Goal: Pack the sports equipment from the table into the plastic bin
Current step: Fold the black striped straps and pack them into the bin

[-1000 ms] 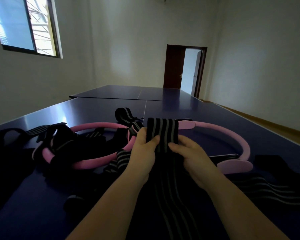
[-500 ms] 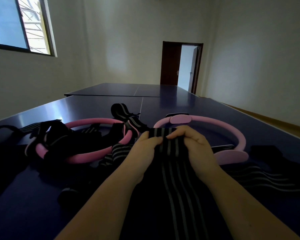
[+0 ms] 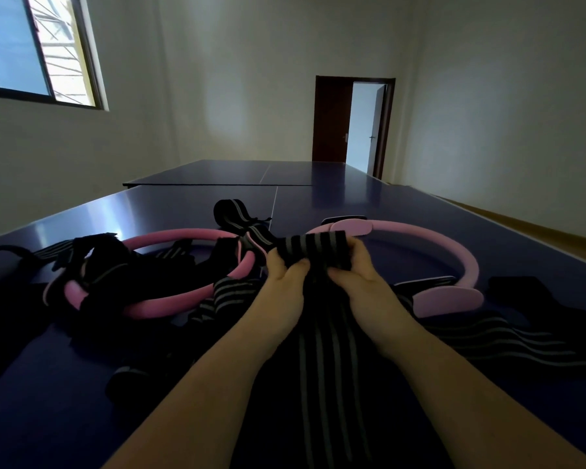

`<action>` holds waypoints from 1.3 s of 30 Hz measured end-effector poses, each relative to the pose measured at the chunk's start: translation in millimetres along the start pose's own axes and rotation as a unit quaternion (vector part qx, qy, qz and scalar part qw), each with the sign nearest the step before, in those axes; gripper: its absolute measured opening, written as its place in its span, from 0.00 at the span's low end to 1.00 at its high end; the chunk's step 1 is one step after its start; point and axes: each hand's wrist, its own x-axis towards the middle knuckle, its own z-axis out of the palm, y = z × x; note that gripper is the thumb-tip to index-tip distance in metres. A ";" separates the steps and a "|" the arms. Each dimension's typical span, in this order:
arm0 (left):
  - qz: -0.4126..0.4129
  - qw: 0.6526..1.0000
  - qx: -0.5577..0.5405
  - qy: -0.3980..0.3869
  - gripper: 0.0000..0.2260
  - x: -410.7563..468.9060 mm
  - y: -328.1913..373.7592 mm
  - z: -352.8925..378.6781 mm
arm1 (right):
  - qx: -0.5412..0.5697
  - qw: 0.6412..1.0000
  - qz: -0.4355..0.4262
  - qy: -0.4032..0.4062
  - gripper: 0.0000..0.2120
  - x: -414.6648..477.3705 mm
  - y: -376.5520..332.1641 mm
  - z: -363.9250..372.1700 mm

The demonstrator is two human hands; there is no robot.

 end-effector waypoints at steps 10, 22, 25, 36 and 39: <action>-0.159 0.968 -0.190 0.043 0.23 3.6 6.7 0.5 | 0.085 0.993 -0.024 0.080 0.12 3.6 2.7 1.6; 0.008 0.999 -0.033 0.029 0.13 0.9 8.3 -9.2 | 0.161 0.983 0.090 -0.014 0.24 5.8 1.3 -4.0; 0.047 0.999 0.004 0.012 0.19 -0.1 7.4 -12.1 | 0.141 0.986 0.092 -0.004 0.19 6.7 2.1 -3.9; -0.130 0.988 -0.083 0.002 0.15 -1.8 6.7 -4.3 | 0.090 0.992 0.083 0.000 0.17 3.9 -1.3 -3.9; -0.110 0.993 -0.038 0.007 0.19 1.3 2.7 -3.5 | 0.094 0.994 0.059 -0.020 0.22 -0.8 0.8 6.4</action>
